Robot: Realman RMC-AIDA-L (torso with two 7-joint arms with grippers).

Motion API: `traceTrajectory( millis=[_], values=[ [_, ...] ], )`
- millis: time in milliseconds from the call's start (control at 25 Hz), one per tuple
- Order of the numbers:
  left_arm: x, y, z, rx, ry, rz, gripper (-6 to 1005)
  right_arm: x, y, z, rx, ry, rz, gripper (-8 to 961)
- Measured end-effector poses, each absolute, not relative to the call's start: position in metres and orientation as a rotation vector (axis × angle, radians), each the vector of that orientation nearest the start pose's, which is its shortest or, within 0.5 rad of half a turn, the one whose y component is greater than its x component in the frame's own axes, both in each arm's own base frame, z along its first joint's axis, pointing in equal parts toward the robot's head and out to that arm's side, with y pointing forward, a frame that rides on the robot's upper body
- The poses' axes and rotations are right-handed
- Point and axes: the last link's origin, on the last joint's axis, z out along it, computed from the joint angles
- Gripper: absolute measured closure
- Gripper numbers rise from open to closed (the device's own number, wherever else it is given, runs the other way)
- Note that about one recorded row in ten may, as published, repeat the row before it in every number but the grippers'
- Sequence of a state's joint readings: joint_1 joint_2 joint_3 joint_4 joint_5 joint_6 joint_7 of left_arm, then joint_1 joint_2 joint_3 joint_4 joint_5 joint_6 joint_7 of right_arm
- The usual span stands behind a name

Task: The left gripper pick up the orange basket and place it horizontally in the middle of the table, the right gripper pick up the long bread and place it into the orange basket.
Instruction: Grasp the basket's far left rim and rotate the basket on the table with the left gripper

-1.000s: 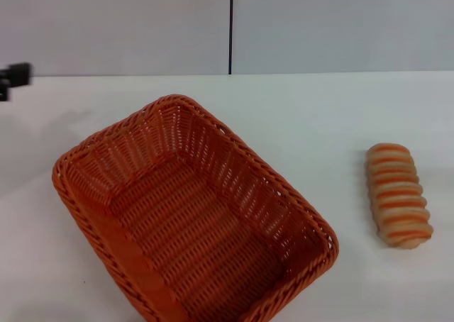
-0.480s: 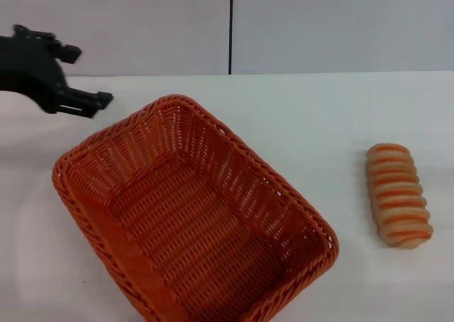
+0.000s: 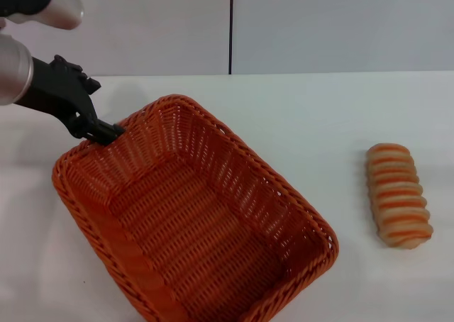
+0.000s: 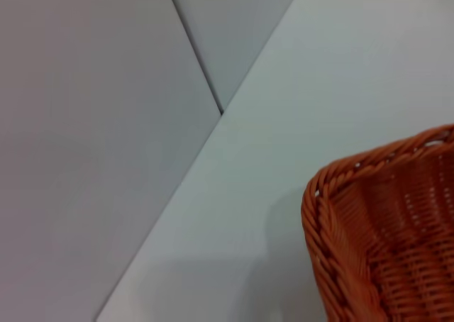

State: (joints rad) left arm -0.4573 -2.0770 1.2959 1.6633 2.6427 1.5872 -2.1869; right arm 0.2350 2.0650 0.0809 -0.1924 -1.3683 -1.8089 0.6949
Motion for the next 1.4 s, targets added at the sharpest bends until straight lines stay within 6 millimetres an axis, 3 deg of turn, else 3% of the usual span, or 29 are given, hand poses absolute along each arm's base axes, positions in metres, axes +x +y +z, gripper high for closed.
traceTrajectory(
  millis=[360, 720, 1120, 1360, 1400],
  values=[
    [-0.191, 0.342, 0.028, -2.607, -0.455, 0.651, 279, 0.364, 0.227, 0.108, -1.279, 0.351, 1.131, 129],
    [-0.181, 0.341, 0.004, -2.656, -0.427, 0.675, 298, 0.364, 0.228, 0.112, -1.284, 0.350, 1.144, 130],
    [-0.179, 0.342, 0.003, -2.651, -0.441, 0.674, 319, 0.366, 0.224, 0.111, -1.281, 0.358, 1.135, 130],
    [-0.184, 0.338, -0.006, -2.641, -0.390, 0.786, 332, 0.364, 0.226, 0.110, -1.281, 0.356, 1.142, 130],
    [-0.184, 0.337, -0.008, -2.642, -0.376, 0.804, 378, 0.363, 0.227, 0.110, -1.278, 0.353, 1.144, 130]
  ],
)
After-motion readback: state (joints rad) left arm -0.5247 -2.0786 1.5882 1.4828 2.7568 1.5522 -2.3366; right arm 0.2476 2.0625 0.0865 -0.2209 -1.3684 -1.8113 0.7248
